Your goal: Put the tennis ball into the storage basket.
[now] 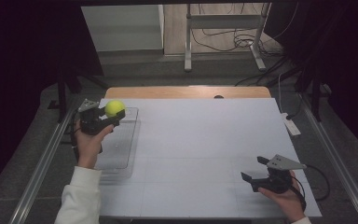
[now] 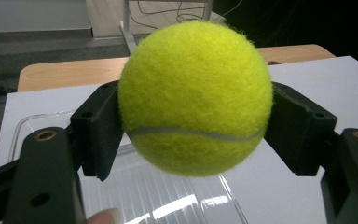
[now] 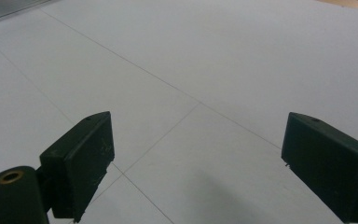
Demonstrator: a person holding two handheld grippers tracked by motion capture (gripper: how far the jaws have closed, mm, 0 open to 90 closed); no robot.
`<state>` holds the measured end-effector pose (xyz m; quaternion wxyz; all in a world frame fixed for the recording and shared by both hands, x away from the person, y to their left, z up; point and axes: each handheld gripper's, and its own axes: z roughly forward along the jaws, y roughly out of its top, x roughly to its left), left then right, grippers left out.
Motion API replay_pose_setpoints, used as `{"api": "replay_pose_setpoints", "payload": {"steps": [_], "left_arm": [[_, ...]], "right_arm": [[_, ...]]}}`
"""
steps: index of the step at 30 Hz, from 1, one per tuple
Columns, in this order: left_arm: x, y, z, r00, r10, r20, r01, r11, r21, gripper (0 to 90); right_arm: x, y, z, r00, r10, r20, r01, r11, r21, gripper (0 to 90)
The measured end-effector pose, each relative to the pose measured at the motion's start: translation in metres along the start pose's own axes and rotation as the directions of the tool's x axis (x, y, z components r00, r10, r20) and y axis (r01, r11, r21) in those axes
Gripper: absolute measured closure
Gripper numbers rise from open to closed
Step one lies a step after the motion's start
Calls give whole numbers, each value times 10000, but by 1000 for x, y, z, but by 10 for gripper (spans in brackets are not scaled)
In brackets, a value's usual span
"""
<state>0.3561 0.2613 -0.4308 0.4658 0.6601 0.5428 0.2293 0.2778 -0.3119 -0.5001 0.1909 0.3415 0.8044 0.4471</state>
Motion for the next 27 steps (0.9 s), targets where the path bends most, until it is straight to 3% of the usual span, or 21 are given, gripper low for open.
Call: {"api": "replay_pose_setpoints", "payload": {"steps": [7, 16, 27], "left_arm": [[5, 0, 0, 9998, -48, -170, 48, 10000, -15, 270], [16, -2, 6, 9987, -397, -327, 399, 9992, 72, 271], [23, -6, 13, 9972, -354, -659, 380, 9985, 383, 270]], "right_arm": [[0, 0, 0, 10000, -27, -23, 27, 10000, 9, 98], [0, 0, 0, 10000, -19, -27, 19, 10000, 43, 97], [0, 0, 0, 10000, 5, -11, -5, 10000, 33, 98]]}}
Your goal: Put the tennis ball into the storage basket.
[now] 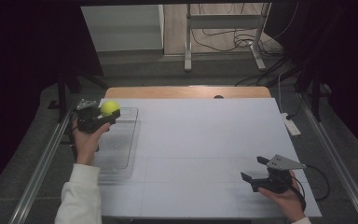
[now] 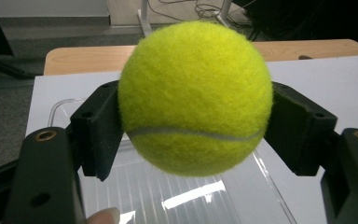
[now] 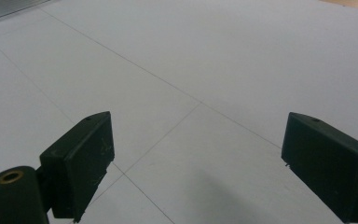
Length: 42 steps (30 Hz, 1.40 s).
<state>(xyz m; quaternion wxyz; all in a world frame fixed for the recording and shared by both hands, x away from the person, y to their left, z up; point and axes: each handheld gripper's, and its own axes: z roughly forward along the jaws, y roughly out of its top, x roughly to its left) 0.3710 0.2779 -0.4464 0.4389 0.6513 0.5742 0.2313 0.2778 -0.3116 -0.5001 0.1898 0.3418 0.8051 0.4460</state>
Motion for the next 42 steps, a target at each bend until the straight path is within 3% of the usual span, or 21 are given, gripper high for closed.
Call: {"api": "replay_pose_setpoints", "payload": {"steps": [20, 31, 42], "left_arm": [[10, -3, 11, 9995, -124, -281, 135, 9992, 377, 270], [17, -5, 19, 9986, -302, -445, 335, 9966, 757, 270], [19, -8, 36, 9968, -107, -793, 218, 9898, 1410, 270]], "right_arm": [[0, -1, 0, 10000, 24, -10, -24, 10000, 4, 98], [-1, -1, 0, 10000, 24, 50, -24, 10000, 67, 98], [-1, -1, 1, 10000, 52, 16, -52, 10000, 42, 97]]}}
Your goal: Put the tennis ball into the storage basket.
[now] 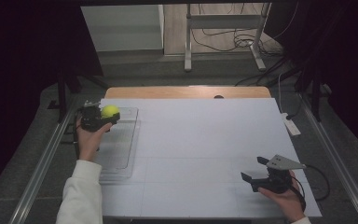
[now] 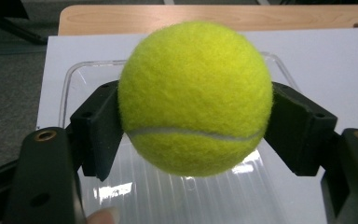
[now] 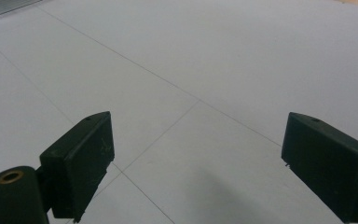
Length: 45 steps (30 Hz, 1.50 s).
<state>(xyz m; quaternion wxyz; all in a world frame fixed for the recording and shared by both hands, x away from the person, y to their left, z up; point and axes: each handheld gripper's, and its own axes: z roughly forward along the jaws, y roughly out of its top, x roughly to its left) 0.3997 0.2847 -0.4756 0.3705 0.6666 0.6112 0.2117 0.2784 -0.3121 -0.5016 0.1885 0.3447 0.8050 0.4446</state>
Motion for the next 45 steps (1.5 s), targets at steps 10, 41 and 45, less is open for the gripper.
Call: {"api": "replay_pose_setpoints", "payload": {"steps": [10, 41, 45], "left_arm": [[2, 1, 15, 9984, 171, -541, -133, 9974, 702, 268], [-8, -7, 48, 9698, 1809, -1635, -1241, 9434, 3075, 253], [-7, -7, 47, 9737, 1701, -1512, -1190, 9469, 2987, 200]], "right_arm": [[0, 0, 0, 10000, -3, 7, 3, 10000, 14, 97], [-1, -1, 1, 10000, -35, 32, 34, 10000, 55, 97], [-1, -1, 1, 10000, -25, 28, 25, 10000, 58, 97]]}}
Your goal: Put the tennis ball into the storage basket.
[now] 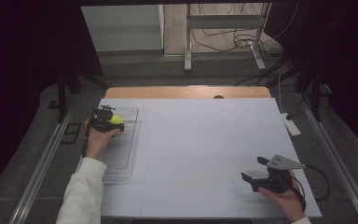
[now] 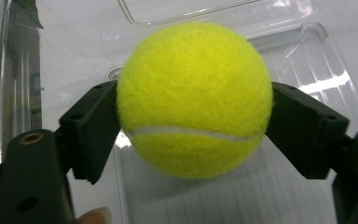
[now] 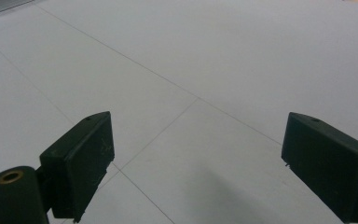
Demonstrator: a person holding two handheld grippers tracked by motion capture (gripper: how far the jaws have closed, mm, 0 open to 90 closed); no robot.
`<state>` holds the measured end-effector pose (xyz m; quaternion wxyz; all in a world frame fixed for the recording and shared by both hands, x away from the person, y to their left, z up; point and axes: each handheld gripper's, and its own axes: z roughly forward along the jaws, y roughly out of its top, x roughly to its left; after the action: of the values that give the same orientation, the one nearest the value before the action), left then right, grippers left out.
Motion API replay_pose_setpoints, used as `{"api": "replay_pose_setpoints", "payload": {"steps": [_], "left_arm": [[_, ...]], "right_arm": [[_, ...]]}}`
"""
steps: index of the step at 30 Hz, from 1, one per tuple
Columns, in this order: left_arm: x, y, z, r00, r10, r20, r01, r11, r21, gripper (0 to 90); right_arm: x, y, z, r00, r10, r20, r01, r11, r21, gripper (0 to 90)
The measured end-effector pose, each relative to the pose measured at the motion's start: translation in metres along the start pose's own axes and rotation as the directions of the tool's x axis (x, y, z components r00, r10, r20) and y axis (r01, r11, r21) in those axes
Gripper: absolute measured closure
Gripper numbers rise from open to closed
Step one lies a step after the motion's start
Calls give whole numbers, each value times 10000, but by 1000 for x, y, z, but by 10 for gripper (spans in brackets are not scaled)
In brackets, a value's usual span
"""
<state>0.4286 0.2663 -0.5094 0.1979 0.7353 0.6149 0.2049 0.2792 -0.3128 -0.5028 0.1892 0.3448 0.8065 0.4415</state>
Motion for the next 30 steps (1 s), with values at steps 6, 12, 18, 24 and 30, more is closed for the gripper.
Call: {"api": "replay_pose_setpoints", "payload": {"steps": [6, 12, 18, 24, 30], "left_arm": [[-2, -1, -11, 9985, -171, 523, 214, 9963, -831, 131], [-4, -4, -29, 9894, -151, 1443, 403, 9841, -1728, 125], [-4, -18, -55, 9633, 46, 2683, 710, 9599, -2713, 120], [-9, -33, -71, 9504, 396, 3085, 654, 9443, -3226, 117], [-20, -55, -94, 9233, 1060, 3693, 434, 9263, -3742, 116]], "right_arm": [[0, 0, 0, 10000, 35, -5, -35, 10000, -2, 97], [0, 0, 0, 10000, 7, 21, -7, 10000, 16, 97], [0, 0, 0, 10000, 41, 6, -41, 10000, -2, 97], [1, 0, 0, 10000, 27, 4, -27, 10000, -2, 97], [1, 0, -1, 10000, 45, 30, -45, 10000, -26, 97]]}}
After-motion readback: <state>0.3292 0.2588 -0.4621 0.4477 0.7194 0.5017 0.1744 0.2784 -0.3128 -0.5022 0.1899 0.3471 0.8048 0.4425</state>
